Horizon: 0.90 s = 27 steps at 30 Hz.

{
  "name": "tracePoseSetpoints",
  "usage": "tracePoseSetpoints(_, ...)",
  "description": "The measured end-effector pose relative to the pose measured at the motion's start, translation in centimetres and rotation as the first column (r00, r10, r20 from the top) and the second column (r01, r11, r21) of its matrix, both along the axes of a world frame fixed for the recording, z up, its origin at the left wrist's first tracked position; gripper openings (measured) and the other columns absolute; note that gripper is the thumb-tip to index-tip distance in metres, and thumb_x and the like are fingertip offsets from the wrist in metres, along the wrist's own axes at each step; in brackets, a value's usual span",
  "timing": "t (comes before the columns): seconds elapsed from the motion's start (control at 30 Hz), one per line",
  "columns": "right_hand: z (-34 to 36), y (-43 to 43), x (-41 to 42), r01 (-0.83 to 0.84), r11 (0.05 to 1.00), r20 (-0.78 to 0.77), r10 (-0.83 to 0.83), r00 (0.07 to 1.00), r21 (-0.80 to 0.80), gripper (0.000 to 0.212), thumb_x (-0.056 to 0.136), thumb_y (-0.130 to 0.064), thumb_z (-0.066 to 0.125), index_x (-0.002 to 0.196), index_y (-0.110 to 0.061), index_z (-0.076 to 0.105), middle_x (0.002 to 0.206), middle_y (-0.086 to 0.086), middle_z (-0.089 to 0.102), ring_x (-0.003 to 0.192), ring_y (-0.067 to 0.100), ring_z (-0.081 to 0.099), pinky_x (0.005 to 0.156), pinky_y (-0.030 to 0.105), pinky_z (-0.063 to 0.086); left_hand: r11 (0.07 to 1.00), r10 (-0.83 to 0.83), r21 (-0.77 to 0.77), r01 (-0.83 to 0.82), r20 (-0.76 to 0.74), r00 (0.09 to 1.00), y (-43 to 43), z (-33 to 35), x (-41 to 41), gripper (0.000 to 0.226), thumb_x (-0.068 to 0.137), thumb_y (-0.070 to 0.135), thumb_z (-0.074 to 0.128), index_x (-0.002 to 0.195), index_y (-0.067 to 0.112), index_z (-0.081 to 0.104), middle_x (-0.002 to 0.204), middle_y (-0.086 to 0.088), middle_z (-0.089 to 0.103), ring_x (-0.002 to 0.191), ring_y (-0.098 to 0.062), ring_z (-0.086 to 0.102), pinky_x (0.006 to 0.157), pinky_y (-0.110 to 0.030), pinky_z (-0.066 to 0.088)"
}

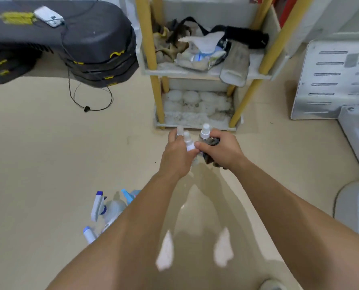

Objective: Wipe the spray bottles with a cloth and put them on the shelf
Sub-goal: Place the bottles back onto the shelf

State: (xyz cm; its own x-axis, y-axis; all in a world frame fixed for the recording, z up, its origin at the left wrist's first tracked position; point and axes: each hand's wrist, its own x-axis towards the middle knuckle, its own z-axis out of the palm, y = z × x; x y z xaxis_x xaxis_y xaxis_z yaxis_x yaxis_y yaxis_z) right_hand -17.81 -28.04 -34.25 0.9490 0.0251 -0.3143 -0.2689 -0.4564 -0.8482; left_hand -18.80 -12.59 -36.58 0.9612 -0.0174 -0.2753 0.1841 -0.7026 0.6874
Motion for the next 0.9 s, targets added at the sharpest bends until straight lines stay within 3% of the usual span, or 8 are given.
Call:
tracePoseSetpoints(0.17,12.2,-1.0,0.1,-0.034,0.998,0.016,0.035,0.999,-0.057,0.021,0.081,-0.035,0.083,0.076,-0.025,0.065,0.070,0.000,0.062,0.053,0.009,0.055,0.052,0.022,0.041,1.000,-0.020,0.012,0.021,-0.067,0.998,-0.8,12.8,-0.3,0.050,0.096,0.045,0.061,0.122,0.002,0.053,0.155,-0.009,0.026,0.111,-0.030,0.059,0.085,-0.044,0.052)
tracePoseSetpoints(0.27,21.9,-2.0,-0.3,-0.015,0.999,0.016,0.016,1.000,-0.034,0.029,0.082,-0.032,0.083,0.066,-0.030,0.058,0.066,-0.003,0.056,0.049,0.008,0.054,0.047,0.022,0.042,0.999,-0.031,0.030,0.034,-0.089,0.996,-1.8,22.1,-0.5,0.060,0.093,0.053,0.057,0.129,0.005,0.052,0.157,-0.008,0.026,0.112,-0.028,0.060,0.084,-0.045,0.054)
tracePoseSetpoints(0.4,34.1,-4.1,-0.4,0.012,1.000,-0.034,-0.011,0.999,0.010,0.032,0.083,-0.034,0.082,0.072,-0.012,0.062,0.064,0.003,0.059,0.044,0.008,0.055,0.042,0.020,0.041,0.998,-0.050,0.036,0.053,-0.076,0.996,-3.9,34.2,-0.2,0.061,0.094,0.054,0.060,0.137,0.013,0.050,0.157,-0.002,0.025,0.121,-0.023,0.058,0.088,-0.041,0.054)
tracePoseSetpoints(0.53,44.7,-7.2,1.4,0.007,0.995,-0.058,-0.001,0.998,0.096,0.032,0.084,-0.029,0.081,0.066,-0.014,0.059,0.060,0.009,0.066,0.046,0.019,0.062,0.039,0.017,0.038,1.000,-0.007,0.030,0.008,-0.025,1.000,-7.0,44.5,1.9,0.056,0.096,0.044,0.063,0.139,0.012,0.048,0.155,-0.003,0.028,0.119,-0.024,0.057,0.087,-0.030,0.049)
tracePoseSetpoints(0.6,49.1,-9.2,3.2,-0.014,0.995,-0.046,0.018,0.999,0.094,0.028,0.085,-0.027,0.081,0.070,-0.013,0.063,0.063,0.009,0.065,0.045,0.018,0.061,0.038,0.017,0.037,0.999,0.013,0.032,-0.012,-0.009,1.000,-8.6,48.7,3.6,0.058,0.096,0.047,0.061,0.141,0.013,0.047,0.158,-0.001,0.025,0.124,-0.023,0.054,0.084,-0.031,0.049)
tracePoseSetpoints(0.77,54.6,-12.3,8.9,-0.021,0.998,-0.002,0.021,1.000,0.056,0.033,0.078,-0.042,0.083,0.069,-0.019,0.061,0.072,0.012,0.065,0.059,0.029,0.064,0.047,0.026,0.038,0.999,0.013,0.043,-0.014,0.020,1.000,-11.5,55.8,8.7,0.057,0.100,0.037,0.060,0.141,-0.001,0.047,0.163,-0.012,0.019,0.146,-0.028,0.032,0.107,-0.037,0.041)
tracePoseSetpoints(0.9,55.5,-13.3,14.7,-0.002,1.000,0.031,0.001,1.000,0.026,0.042,0.073,-0.054,0.079,0.072,-0.016,0.060,0.073,0.009,0.066,0.066,0.028,0.067,0.054,0.031,0.043,0.996,0.084,0.037,-0.086,0.052,0.995,-11.6,57.3,14.7,0.069,0.097,0.044,0.063,0.145,0.000,0.041,0.166,-0.002,0.009,0.141,-0.029,0.041,0.109,-0.044,0.041)
